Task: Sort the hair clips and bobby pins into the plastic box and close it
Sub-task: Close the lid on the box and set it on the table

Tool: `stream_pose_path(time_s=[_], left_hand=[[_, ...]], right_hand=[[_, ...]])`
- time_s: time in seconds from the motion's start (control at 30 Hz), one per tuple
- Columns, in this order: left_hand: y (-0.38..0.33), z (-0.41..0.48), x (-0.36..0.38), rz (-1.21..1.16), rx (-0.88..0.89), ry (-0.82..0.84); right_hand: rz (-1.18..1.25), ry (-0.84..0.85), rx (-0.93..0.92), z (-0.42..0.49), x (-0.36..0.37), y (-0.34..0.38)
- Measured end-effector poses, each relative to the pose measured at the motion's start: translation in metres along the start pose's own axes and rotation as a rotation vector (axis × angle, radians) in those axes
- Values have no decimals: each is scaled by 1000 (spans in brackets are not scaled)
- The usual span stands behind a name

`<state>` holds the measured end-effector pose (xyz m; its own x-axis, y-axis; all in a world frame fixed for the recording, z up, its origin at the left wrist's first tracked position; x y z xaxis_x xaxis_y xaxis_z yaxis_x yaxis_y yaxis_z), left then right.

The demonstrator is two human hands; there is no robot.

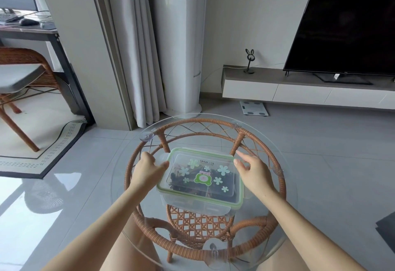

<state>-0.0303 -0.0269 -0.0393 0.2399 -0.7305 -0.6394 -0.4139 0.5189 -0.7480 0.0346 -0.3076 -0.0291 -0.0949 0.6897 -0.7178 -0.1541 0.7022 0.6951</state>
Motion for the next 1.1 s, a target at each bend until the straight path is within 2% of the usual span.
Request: stream_pose_path(time_s=[0.07, 0.2, 0.27, 0.4, 0.57, 0.77, 0.87, 1.0, 1.1], left_hand=[[-1, -3, -2, 93, 52, -82], [-4, -7, 1, 322, 118, -185], [-2, -7, 5, 406, 104, -166], [1, -5, 13, 574, 94, -10], [-3, -2, 19, 657, 120, 189], [-2, 2, 22, 647, 141, 360], [5, 10, 20, 599, 125, 423], [16, 9, 28, 311, 76, 567], [15, 10, 31, 254, 66, 595]], right_hand=[[-140, -38, -29, -18, -7, -1], [-546, -253, -102, -51, -17, 8], [-646, -204, -76, -51, -16, 11], [-736, 82, 61, -39, -4, 7], [-478, 451, 193, -32, 6, 2], [-152, 736, 414, -34, 5, -5], [-59, 786, 423, -33, 7, -6], [64, 830, 399, -31, 12, -12], [139, 881, 390, -30, 16, -11]])
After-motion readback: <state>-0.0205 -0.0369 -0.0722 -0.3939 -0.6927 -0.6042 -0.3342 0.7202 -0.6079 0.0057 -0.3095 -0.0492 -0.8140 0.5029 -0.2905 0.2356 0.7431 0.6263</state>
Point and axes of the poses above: each hand's wrist, its own z-axis towards the middle knuckle, its own x-axis out of the palm, y = z × x, the point moved 6 cm from there along z, towards the middle knuckle, and after that the axes turned 7 degrees about y, right-handed, at the moved point
